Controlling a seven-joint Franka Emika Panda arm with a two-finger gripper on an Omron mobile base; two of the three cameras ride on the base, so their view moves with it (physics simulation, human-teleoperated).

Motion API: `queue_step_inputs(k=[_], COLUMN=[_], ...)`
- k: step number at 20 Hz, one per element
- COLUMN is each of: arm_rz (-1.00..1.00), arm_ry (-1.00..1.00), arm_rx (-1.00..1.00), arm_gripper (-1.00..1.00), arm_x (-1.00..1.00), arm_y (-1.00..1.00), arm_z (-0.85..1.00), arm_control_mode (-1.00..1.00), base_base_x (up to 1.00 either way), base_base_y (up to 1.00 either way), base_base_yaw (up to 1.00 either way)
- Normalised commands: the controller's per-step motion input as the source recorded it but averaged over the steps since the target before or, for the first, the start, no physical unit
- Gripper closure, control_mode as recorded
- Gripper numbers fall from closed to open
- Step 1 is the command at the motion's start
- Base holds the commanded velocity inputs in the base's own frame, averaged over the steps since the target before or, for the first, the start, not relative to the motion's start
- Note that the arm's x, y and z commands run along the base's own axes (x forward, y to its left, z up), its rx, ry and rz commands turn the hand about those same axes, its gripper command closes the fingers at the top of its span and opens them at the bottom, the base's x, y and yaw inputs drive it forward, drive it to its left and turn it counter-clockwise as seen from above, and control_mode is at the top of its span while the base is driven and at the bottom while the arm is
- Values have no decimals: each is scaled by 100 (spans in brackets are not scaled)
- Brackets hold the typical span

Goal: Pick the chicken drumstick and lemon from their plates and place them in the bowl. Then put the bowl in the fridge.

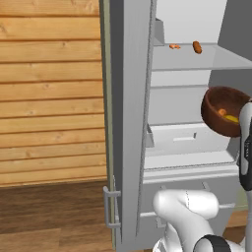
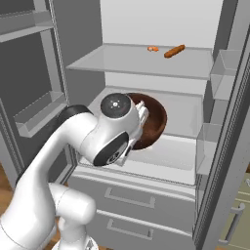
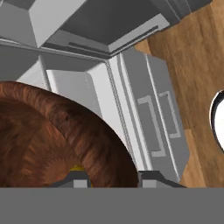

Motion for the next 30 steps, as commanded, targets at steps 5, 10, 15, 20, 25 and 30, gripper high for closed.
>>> queue_step_inputs(k=[5, 10, 15, 20, 25, 30], arm_rz=[13, 0, 1, 0, 1, 2], arm_ry=[0, 0, -10, -1, 0, 1], arm_rx=[-1, 0, 0, 0, 0, 0], arm_gripper=[100, 100, 100, 100, 100, 100], arm_x=[84, 100, 73, 84, 61, 44], arm_y=[0, 6, 5, 2, 0, 0], arm_z=[-3, -13, -33, -24, -19, -22], arm_control_mode=[-100, -100, -100, -100, -100, -100], base_base_x=[0, 0, 0, 0, 0, 0], base_base_y=[0, 0, 0, 0, 0, 0], base_base_yaw=[0, 0, 0, 0, 0, 0])
